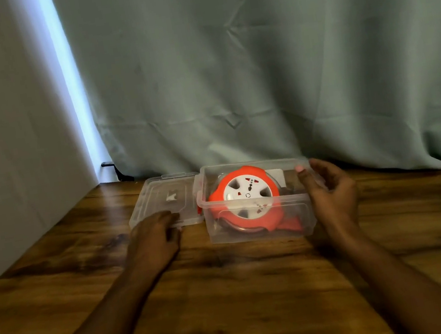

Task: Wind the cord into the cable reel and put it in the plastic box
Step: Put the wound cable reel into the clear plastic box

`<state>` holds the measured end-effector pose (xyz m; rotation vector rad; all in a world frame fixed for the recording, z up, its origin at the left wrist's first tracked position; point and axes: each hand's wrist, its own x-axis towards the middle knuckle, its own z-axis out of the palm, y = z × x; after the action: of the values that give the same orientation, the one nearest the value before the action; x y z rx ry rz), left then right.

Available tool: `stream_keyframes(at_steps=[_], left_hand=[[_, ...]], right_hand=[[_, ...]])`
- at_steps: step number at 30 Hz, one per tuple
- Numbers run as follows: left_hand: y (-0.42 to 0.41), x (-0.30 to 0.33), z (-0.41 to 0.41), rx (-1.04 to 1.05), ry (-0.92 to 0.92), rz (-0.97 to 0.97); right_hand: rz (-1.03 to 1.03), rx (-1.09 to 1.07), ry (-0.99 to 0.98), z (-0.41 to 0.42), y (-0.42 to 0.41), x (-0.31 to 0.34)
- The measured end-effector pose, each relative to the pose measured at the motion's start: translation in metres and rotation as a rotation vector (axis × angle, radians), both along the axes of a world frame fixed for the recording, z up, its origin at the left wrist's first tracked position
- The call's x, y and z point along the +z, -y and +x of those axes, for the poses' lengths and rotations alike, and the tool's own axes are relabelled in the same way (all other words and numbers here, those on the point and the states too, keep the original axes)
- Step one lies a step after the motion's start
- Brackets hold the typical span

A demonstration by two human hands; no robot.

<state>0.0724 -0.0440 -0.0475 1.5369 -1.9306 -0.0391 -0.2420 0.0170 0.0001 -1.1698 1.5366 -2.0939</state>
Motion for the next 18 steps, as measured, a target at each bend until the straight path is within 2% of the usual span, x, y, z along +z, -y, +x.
stream_keyframes(at_steps=[2, 6, 9, 11, 13, 15, 18], left_hand=[[0.004, 0.003, 0.008, 0.004, 0.012, -0.024], [0.002, 0.013, 0.014, -0.006, 0.217, -0.120], [-0.002, 0.026, 0.020, 0.015, 0.176, -0.234], [-0.004, 0.044, 0.026, -0.008, 0.011, -0.385], [-0.005, 0.071, 0.032, 0.033, -0.265, -0.464], [-0.007, 0.103, 0.033, 0.077, -0.543, -0.476], [-0.014, 0.152, 0.024, -0.093, -0.960, -0.446]], right_hand=[[-0.037, -0.009, 0.051, 0.008, 0.003, -0.007], [-0.051, -0.026, 0.026, 0.012, 0.008, -0.014], [-0.025, -0.040, -0.043, 0.008, 0.006, -0.018], [-0.024, -0.061, -0.079, 0.008, 0.005, -0.019], [-0.027, -0.079, -0.108, 0.009, 0.004, -0.018], [-0.014, -0.083, -0.110, 0.011, 0.004, -0.016], [-0.026, -0.120, -0.158, 0.015, -0.001, -0.014]])
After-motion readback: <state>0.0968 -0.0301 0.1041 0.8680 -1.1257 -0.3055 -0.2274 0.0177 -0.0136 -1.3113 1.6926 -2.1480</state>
